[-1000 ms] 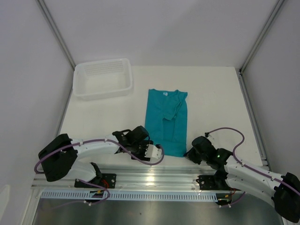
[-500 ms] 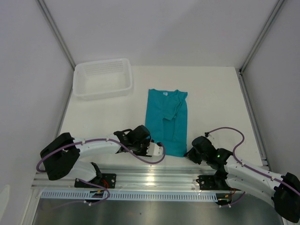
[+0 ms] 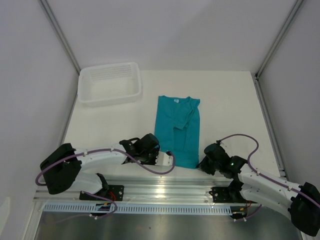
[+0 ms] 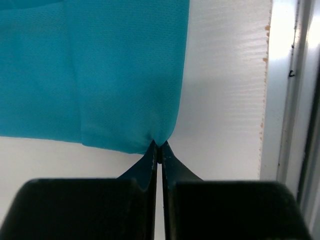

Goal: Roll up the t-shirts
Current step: Roll the tshirt

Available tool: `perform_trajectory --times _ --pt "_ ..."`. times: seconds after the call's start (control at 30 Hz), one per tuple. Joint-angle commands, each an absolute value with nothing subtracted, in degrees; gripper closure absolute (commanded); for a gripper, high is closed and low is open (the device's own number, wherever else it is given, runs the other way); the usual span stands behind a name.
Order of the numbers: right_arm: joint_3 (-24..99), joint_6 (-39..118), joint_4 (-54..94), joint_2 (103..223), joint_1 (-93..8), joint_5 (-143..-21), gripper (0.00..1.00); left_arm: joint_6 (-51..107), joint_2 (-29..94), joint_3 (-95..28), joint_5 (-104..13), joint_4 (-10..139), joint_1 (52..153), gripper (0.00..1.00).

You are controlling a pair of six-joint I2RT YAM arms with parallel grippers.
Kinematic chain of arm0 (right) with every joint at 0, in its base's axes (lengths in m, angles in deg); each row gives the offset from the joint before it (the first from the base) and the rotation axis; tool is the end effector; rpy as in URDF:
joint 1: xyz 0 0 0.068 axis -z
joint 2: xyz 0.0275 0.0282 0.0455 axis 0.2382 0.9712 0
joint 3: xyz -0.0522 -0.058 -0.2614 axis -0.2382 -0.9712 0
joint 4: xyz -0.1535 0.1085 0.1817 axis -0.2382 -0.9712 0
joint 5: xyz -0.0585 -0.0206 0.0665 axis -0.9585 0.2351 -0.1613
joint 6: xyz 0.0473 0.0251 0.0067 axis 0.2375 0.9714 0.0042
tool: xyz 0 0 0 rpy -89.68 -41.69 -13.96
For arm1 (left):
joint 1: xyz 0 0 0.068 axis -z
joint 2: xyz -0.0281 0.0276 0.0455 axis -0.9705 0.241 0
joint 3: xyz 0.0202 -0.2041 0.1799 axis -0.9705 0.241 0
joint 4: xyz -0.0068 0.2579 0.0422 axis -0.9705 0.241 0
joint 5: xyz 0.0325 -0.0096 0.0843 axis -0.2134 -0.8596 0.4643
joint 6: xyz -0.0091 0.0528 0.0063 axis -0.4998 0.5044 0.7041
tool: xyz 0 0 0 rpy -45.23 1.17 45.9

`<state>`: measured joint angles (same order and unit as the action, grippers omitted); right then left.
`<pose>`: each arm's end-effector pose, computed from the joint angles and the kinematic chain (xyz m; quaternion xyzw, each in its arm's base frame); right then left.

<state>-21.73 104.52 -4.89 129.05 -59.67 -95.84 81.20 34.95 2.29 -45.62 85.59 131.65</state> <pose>0.1016 0.0995 0.1425 0.2318 0.9275 0.2214 0.1922 0.1324 -0.2025 0.1597 0.7379 0.6214 -0.0993 0.2440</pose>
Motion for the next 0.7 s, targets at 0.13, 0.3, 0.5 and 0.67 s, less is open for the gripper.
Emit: perform_trajectory --times 0.13,0.3,0.5,0.67 --pt "-15.5 100.3 -14.7 128.4 -59.6 -88.8 1.0 77.9 25.8 1.6 -51.1 95.1 132.0 0.99" --pt "-14.8 100.0 -16.8 127.2 -60.1 -85.6 1.0 77.2 24.5 1.9 -53.4 98.3 132.0 0.99" --pt "-12.3 97.8 -16.8 128.3 -60.9 -85.2 0.98 77.7 22.3 0.9 -57.8 100.0 131.5 0.99" --pt "-8.9 90.4 -17.4 132.2 -59.5 -84.0 0.77 77.2 25.3 -2.5 -62.5 102.1 128.7 0.99"
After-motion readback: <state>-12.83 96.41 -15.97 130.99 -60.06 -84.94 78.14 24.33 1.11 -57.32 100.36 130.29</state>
